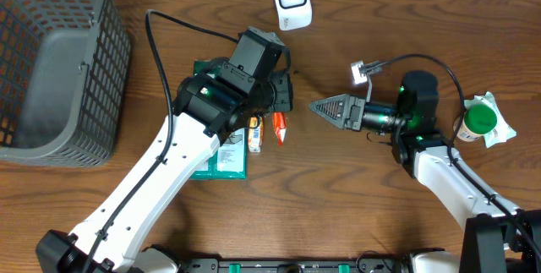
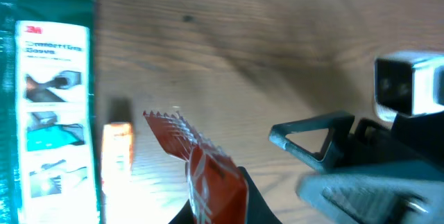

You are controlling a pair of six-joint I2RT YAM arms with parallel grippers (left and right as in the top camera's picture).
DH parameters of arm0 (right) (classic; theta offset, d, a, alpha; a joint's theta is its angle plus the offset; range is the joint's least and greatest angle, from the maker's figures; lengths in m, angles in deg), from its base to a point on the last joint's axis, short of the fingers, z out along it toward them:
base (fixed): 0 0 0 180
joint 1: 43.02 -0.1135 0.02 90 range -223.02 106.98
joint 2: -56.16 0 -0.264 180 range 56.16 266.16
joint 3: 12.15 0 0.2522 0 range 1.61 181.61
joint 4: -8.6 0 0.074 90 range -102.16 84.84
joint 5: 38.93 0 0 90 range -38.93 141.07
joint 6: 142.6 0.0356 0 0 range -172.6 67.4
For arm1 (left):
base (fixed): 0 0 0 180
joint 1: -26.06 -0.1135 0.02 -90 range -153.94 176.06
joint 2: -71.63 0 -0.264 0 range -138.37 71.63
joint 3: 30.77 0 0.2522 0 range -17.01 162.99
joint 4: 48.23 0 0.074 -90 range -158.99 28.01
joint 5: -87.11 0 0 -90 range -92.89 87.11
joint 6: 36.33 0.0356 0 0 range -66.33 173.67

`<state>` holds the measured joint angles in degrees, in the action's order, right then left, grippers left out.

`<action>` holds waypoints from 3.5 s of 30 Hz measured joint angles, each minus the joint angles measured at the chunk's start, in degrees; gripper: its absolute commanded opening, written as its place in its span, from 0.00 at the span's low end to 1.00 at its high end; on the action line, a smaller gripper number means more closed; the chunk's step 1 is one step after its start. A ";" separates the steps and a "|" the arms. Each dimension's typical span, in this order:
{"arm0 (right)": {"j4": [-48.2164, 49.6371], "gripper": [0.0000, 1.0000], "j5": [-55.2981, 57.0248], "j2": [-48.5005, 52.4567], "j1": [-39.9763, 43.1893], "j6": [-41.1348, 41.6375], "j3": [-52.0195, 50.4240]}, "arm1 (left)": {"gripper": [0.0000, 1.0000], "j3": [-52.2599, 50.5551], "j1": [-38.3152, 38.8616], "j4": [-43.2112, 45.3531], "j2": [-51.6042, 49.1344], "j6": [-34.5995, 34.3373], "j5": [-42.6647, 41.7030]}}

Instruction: Scan the item barcode

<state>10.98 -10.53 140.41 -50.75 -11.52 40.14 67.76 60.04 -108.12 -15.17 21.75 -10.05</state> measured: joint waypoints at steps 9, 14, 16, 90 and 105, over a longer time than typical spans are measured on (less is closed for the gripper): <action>-26.86 0.73 23.87 0.00 -0.02 -14.16 -0.09 | 0.07 0.00 3.93 0.07 -5.66 -3.28 7.52; -34.97 0.73 32.26 0.00 0.00 -19.32 -0.07 | 0.07 0.00 7.54 0.52 -15.15 -4.13 8.87; -37.83 0.73 35.26 -0.07 0.00 -20.59 -0.07 | 0.07 0.00 8.74 1.31 -19.02 -4.28 9.60; -69.61 0.01 65.13 8.85 -24.65 -17.97 41.11 | 0.87 2.73 -23.04 -13.70 1.09 0.44 12.46; -92.96 0.01 65.44 31.21 -22.12 -25.33 101.18 | 0.88 2.71 -23.04 -13.70 1.09 0.44 12.46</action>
<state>-81.97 54.91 171.62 -72.87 -36.85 141.31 70.47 37.00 -121.83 -14.08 22.19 2.41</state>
